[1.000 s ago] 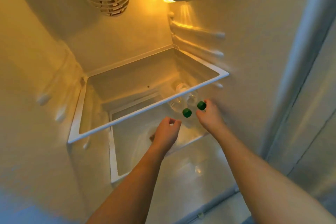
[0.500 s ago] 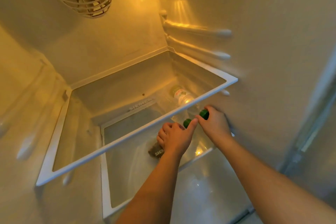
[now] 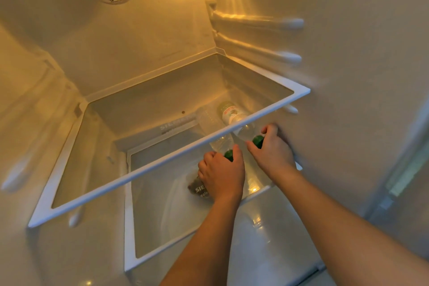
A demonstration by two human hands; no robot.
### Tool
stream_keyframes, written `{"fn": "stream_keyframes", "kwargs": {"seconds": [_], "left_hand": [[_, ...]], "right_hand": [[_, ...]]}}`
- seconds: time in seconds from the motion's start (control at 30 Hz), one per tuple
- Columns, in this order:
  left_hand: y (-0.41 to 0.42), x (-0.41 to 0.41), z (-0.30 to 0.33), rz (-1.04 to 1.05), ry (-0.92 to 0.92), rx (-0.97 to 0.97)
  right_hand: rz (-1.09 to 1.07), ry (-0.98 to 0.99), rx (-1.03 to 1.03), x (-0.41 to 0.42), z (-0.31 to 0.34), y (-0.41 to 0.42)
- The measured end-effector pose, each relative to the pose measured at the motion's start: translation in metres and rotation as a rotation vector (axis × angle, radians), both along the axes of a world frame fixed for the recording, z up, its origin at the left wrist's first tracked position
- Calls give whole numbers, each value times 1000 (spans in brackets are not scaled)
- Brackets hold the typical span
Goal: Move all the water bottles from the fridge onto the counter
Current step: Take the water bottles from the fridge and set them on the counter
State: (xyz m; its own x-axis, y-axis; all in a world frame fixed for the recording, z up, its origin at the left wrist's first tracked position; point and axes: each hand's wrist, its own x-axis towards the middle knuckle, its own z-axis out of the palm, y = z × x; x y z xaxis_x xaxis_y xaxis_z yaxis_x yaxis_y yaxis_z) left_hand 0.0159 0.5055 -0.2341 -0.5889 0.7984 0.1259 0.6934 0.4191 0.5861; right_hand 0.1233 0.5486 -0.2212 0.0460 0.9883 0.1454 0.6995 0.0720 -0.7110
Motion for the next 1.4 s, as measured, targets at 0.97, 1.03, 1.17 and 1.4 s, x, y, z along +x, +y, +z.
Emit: {"fn": "stream_keyframes", "kwargs": {"seconds": [0.97,1.03,1.17,1.4], "left_hand": [[-118,21,68,330,-1046,353],[-140,19,75,333,-1094,400],[-181,8,99,383,-999,466],[-244,-7,143,268,-261,441]], "right_hand": [[-188,617,115,24,35,-144],[-187,620,117,30,42,-160],[-109,568,151,40,52,-185],[52,396,231,50,101,-207]]}}
